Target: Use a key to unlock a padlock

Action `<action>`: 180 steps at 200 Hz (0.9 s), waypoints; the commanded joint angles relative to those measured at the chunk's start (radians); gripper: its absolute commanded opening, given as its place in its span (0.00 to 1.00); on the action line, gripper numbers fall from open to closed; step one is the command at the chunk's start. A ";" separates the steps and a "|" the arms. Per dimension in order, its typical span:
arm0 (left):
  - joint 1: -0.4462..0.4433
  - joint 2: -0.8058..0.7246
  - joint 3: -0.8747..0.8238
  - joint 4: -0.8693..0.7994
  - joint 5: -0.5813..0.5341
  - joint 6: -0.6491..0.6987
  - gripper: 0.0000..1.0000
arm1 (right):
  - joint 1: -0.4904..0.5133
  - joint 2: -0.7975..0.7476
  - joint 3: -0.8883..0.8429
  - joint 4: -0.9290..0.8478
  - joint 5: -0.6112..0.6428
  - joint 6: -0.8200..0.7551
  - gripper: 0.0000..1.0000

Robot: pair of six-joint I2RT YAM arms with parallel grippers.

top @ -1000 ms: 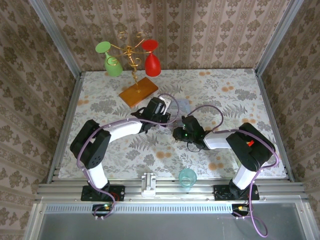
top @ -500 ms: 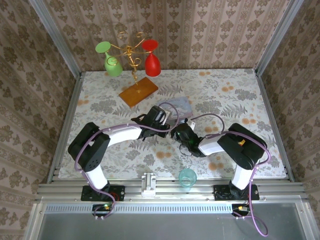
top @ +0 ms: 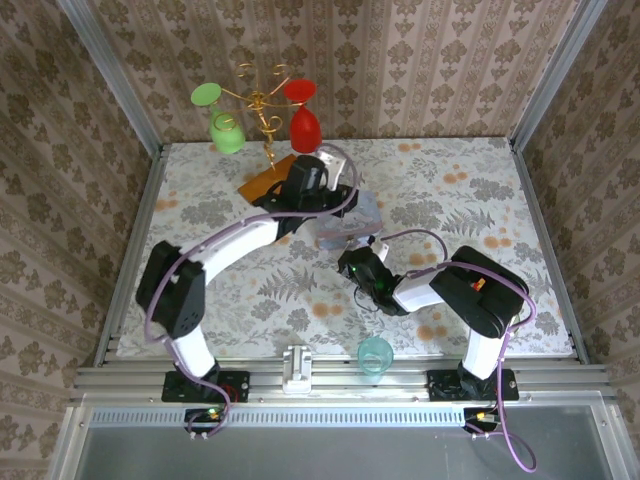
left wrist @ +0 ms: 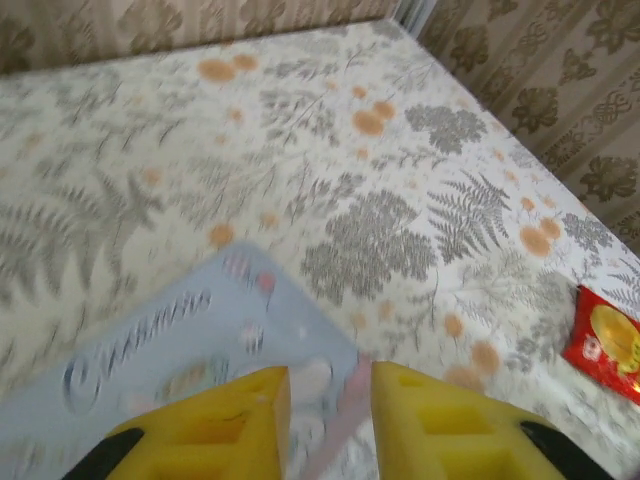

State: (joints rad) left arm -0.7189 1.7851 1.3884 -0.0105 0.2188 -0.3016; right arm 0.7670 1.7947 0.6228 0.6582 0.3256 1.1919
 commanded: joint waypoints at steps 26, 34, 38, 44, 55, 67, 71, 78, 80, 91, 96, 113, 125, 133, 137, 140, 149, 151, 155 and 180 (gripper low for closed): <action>-0.020 0.238 0.140 -0.142 -0.037 0.190 0.33 | 0.015 -0.016 -0.016 0.027 0.090 0.053 0.00; -0.026 0.246 0.138 -0.154 -0.063 0.200 0.33 | 0.018 -0.005 -0.015 0.040 0.090 0.054 0.00; -0.027 0.250 0.133 -0.157 -0.071 0.199 0.33 | 0.018 0.001 -0.014 0.053 0.092 0.055 0.00; -0.028 0.258 0.129 -0.166 -0.080 0.193 0.33 | 0.017 0.013 -0.013 0.076 0.092 0.055 0.00; -0.030 0.266 0.117 -0.184 -0.104 0.197 0.32 | 0.018 0.030 -0.007 0.105 0.094 0.055 0.00; -0.037 0.267 0.091 -0.189 -0.125 0.211 0.32 | 0.018 0.046 -0.001 0.138 0.099 0.054 0.00; -0.039 0.266 0.081 -0.188 -0.132 0.211 0.32 | 0.018 0.053 0.002 0.148 0.103 0.059 0.00; -0.041 0.264 0.058 -0.181 -0.132 0.211 0.32 | 0.018 0.060 0.007 0.159 0.107 0.066 0.00; -0.041 0.264 0.051 -0.178 -0.130 0.210 0.32 | 0.019 0.063 0.007 0.167 0.107 0.067 0.00; -0.043 0.261 0.013 -0.157 -0.126 0.200 0.31 | 0.019 0.083 0.010 0.231 0.112 0.052 0.00; -0.043 0.259 -0.007 -0.147 -0.126 0.197 0.30 | 0.020 0.088 0.009 0.248 0.121 0.053 0.00; -0.044 0.253 -0.074 -0.113 -0.123 0.187 0.27 | 0.018 0.104 0.018 0.299 0.172 0.061 0.00; -0.042 0.242 -0.118 -0.084 -0.113 0.186 0.26 | 0.018 0.104 0.035 0.323 0.186 0.025 0.00; -0.042 0.237 -0.145 -0.074 -0.114 0.186 0.26 | 0.020 0.096 0.049 0.316 0.192 -0.001 0.00; -0.042 0.236 -0.154 -0.071 -0.113 0.186 0.26 | 0.020 0.089 0.054 0.303 0.199 -0.002 0.00; -0.042 0.235 -0.160 -0.068 -0.109 0.190 0.26 | 0.020 0.084 0.056 0.294 0.205 -0.002 0.00; -0.042 0.234 -0.179 -0.068 -0.106 0.193 0.25 | 0.019 0.067 0.054 0.287 0.218 -0.013 0.00; -0.042 0.232 -0.183 -0.066 -0.107 0.193 0.25 | 0.020 0.063 0.052 0.287 0.223 -0.017 0.00; -0.042 0.229 -0.195 -0.060 -0.107 0.191 0.24 | 0.020 0.053 0.047 0.287 0.239 -0.023 0.00; -0.035 0.226 -0.262 -0.008 -0.092 0.169 0.21 | 0.006 0.010 0.020 0.286 0.275 -0.034 0.00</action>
State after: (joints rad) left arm -0.7547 1.9606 1.2396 0.1673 0.0967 -0.1146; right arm 0.7963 1.8744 0.6281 0.8654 0.4671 1.1995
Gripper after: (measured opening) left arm 0.217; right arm 0.163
